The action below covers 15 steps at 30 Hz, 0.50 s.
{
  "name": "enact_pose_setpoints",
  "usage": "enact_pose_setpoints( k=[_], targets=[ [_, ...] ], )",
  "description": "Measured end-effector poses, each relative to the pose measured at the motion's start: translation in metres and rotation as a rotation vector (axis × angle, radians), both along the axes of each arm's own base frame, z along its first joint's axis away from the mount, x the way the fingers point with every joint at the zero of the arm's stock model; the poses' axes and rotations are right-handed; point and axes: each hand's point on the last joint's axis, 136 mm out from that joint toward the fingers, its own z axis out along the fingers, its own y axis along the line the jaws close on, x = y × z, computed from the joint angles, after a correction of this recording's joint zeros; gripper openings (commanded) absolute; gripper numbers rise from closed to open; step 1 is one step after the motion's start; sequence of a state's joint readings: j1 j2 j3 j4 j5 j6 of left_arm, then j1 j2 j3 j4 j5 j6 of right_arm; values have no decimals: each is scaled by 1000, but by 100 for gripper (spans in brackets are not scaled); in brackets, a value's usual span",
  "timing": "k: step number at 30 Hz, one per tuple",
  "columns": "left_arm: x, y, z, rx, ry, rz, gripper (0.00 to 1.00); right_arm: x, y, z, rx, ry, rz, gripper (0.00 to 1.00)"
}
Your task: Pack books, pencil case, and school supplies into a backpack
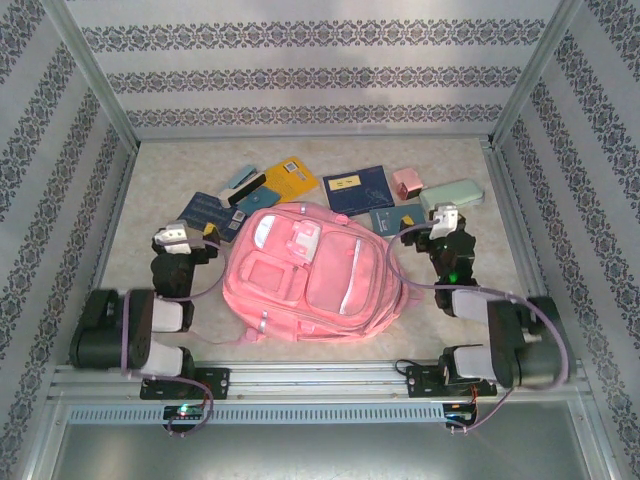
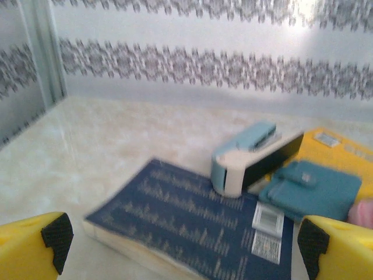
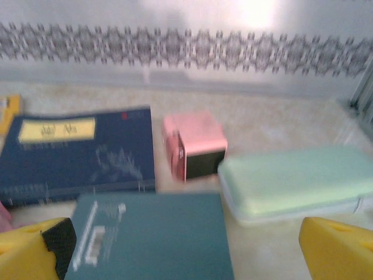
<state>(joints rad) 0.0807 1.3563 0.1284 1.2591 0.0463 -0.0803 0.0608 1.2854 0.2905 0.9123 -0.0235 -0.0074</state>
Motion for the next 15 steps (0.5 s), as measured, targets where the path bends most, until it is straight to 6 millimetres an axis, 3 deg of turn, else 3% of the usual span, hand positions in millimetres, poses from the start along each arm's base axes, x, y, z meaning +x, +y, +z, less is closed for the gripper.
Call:
enact_pose_setpoints(
  k=[3, 9, 11, 15],
  targets=[
    [-3, 1, 53, 21, -109, 10, 100, 4, 12, 49, 4, -91, 11, 98],
    [19, -11, 175, -26, -208, -13, 100, -4, 95, 137, 79, -204, 197, 98],
    [23, -33, 201, -60, -172, -70, 100, -13, 121, 163, 130, -189, 263, 98],
    [20, -101, 223, -80, -5, -190, 100, -35, 155, 213, 169, -138, 343, 98]
  ],
)
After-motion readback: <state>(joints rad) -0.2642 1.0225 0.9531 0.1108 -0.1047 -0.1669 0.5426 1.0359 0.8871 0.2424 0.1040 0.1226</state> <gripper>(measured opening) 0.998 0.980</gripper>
